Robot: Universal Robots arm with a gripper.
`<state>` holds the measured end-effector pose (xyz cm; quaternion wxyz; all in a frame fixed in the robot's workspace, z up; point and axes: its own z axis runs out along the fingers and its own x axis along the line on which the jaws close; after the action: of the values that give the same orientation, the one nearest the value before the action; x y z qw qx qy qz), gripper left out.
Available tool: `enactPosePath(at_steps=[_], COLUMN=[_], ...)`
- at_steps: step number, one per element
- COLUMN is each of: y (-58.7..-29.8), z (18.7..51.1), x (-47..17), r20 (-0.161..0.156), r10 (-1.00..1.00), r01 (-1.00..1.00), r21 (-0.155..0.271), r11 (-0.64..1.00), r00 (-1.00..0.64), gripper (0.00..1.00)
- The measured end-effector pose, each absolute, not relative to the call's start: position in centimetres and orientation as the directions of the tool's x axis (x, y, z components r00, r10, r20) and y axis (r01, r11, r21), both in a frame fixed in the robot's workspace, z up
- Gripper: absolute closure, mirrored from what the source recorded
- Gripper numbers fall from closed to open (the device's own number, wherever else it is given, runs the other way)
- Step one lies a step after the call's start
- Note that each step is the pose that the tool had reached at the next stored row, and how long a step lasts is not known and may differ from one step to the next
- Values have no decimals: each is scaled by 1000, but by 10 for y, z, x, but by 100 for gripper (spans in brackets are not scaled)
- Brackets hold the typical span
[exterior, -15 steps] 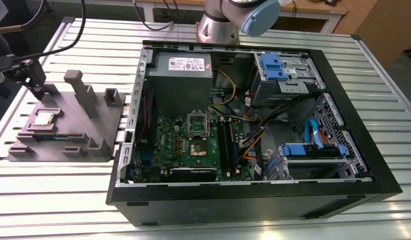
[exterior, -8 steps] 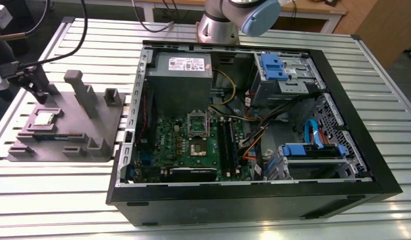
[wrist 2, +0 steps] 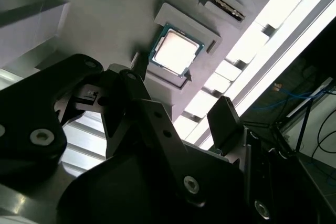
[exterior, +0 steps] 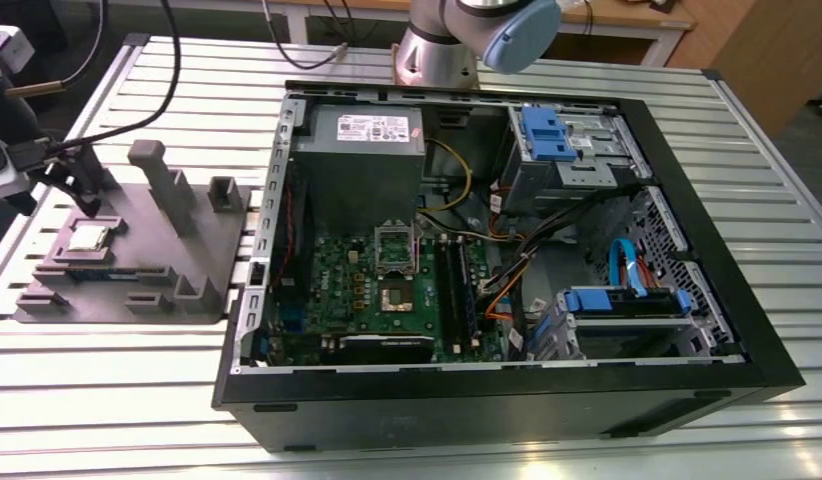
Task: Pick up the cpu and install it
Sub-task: 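Pick up the cpu and move it towards the insertion slot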
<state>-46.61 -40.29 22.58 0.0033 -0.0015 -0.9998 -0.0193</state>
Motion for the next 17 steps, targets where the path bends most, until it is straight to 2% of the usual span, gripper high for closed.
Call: enactPosePath(at_steps=[17], y=[-405], z=[199], x=[-463], r20=[5], r10=[3], r01=[3], r21=[39], r11=[999], r00=[-1000], gripper=[28])
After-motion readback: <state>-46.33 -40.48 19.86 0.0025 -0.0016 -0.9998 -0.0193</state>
